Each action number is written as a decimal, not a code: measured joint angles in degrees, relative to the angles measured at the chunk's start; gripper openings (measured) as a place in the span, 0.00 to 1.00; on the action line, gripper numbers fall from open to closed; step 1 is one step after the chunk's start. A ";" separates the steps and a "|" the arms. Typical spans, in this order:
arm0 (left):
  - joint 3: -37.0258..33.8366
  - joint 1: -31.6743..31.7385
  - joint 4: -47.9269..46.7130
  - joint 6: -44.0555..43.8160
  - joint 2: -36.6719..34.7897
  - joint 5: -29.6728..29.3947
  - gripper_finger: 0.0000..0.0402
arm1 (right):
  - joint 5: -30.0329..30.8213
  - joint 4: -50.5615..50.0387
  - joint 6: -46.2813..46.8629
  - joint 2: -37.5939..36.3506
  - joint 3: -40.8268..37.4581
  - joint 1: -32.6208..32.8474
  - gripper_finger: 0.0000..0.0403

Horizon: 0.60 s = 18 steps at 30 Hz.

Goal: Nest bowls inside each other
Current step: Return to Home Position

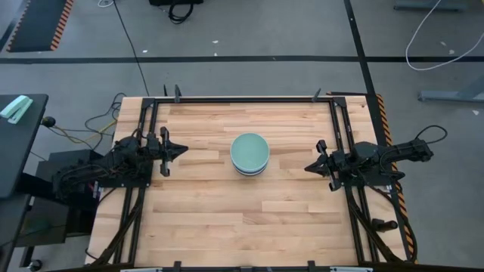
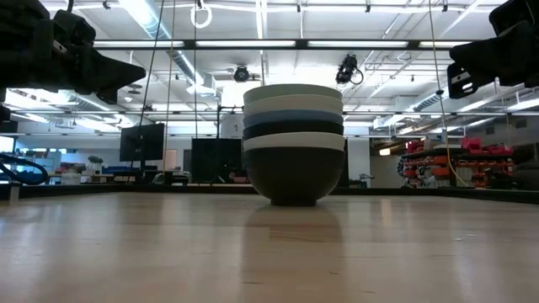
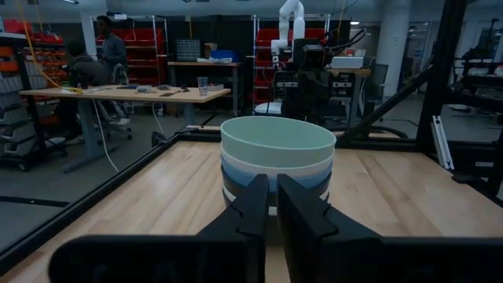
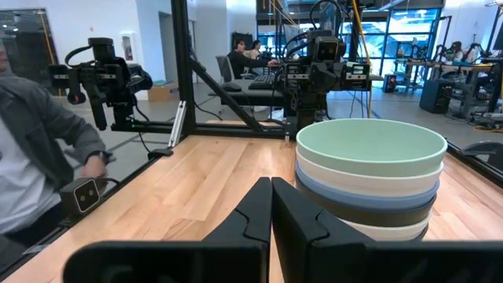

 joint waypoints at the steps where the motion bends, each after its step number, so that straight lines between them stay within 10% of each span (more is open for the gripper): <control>1: 0.00 0.00 -0.01 0.00 0.00 -0.01 0.09 | 0.00 0.00 0.02 0.02 0.00 0.00 0.04; 18: 0.00 0.01 -0.01 -0.02 0.01 0.00 0.08 | 0.00 0.00 0.00 0.01 0.00 0.00 0.04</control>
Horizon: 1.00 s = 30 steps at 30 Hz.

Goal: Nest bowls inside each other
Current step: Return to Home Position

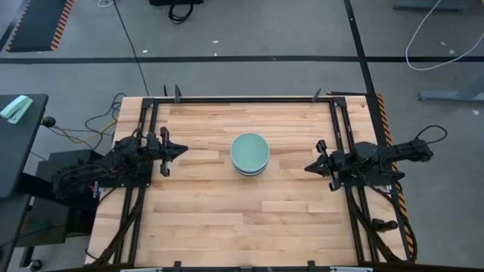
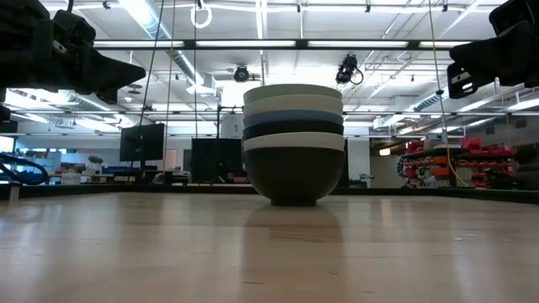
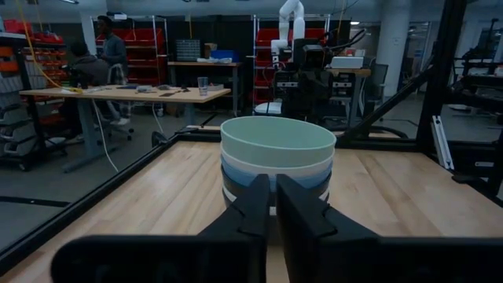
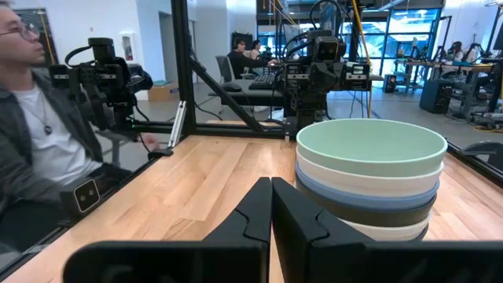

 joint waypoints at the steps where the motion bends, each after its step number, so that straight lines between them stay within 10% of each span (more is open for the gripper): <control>1: 0.00 0.00 0.02 0.02 0.00 0.00 0.08 | 0.00 0.00 0.00 0.00 0.00 0.00 0.04; 30: 0.00 -0.02 0.02 0.00 0.00 0.00 0.07 | 0.00 0.00 0.00 0.01 0.00 0.00 0.04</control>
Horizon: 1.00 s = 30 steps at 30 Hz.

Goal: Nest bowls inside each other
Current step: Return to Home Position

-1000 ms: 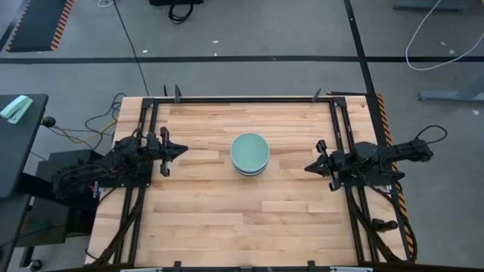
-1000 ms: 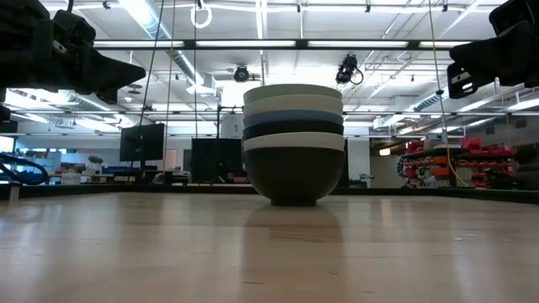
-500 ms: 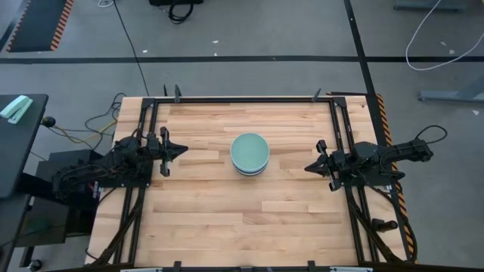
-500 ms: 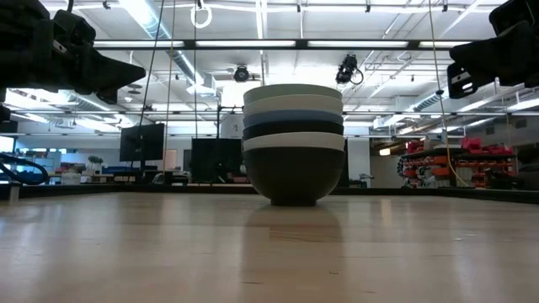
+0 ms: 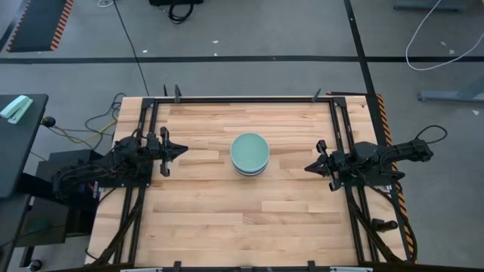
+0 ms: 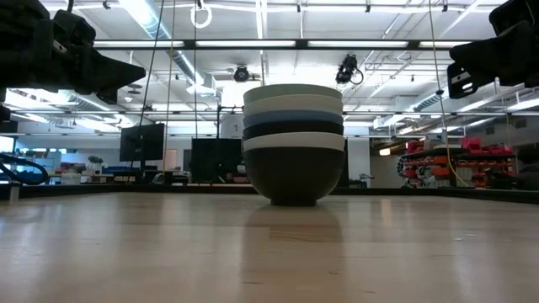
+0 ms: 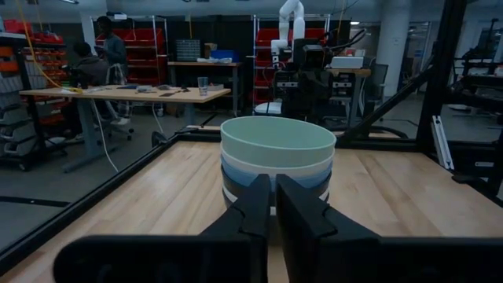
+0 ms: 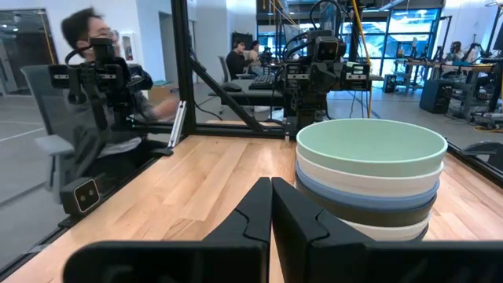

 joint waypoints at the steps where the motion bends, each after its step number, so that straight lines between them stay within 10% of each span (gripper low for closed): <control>1: 0.00 0.02 -0.02 0.00 0.00 0.00 0.07 | 0.00 0.00 0.02 -0.02 0.00 0.00 0.04; 30: -0.01 0.01 -0.01 0.01 0.00 0.00 0.07 | -0.01 0.00 0.02 -0.01 0.00 0.00 0.04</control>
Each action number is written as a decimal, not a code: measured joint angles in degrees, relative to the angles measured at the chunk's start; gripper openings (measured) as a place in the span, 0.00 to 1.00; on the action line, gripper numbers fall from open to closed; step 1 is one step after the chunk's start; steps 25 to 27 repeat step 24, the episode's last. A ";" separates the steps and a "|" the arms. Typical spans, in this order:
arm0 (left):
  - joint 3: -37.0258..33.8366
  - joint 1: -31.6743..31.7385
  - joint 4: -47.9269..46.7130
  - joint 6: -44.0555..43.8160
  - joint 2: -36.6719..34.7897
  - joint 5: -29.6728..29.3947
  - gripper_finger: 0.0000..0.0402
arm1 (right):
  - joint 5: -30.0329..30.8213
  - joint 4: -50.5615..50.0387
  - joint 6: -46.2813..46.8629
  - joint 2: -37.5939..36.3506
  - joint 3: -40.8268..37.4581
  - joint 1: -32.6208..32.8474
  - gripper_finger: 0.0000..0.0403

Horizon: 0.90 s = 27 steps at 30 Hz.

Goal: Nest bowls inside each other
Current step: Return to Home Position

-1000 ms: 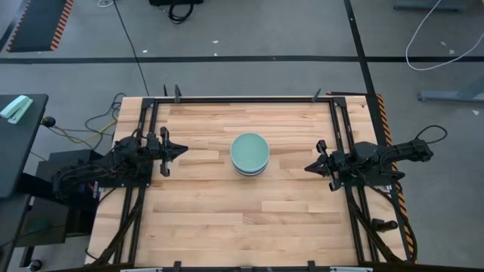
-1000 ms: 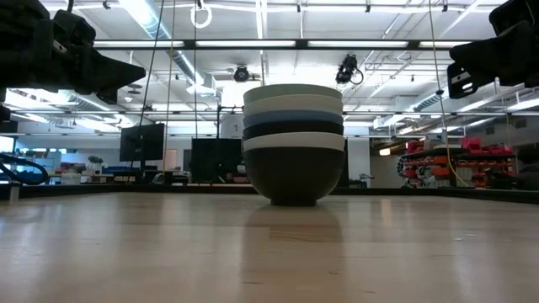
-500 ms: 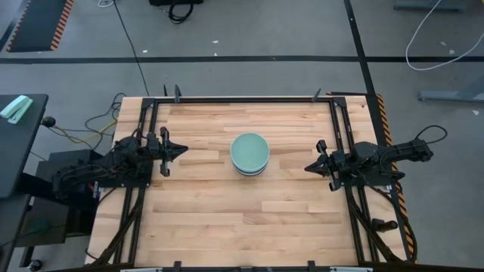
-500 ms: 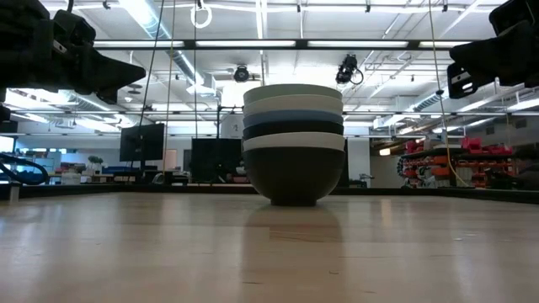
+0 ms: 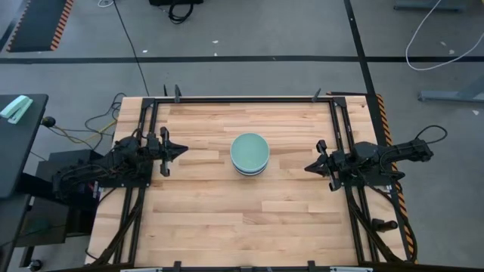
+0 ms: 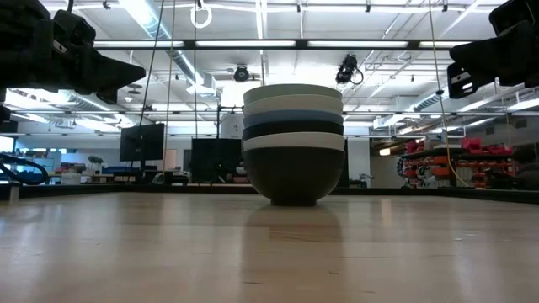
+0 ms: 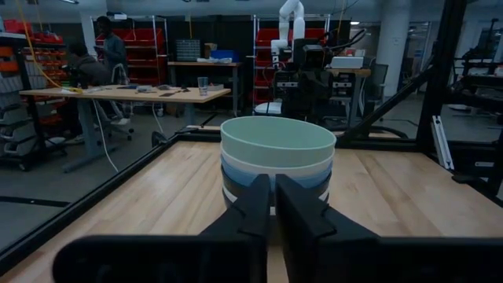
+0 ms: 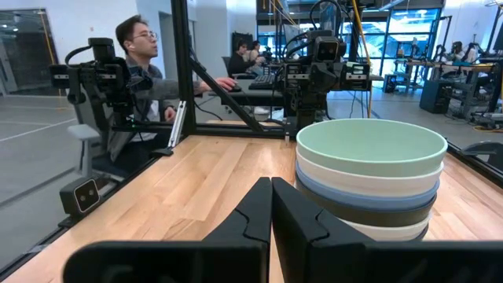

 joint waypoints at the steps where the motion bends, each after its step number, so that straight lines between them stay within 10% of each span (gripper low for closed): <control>1: -0.01 -0.01 0.00 0.00 0.00 0.00 0.08 | 0.01 0.00 -0.02 0.01 0.00 0.02 0.04; 27: 0.01 0.01 -0.01 0.01 0.00 0.00 0.09 | -0.01 0.00 -0.01 0.00 0.00 0.00 0.04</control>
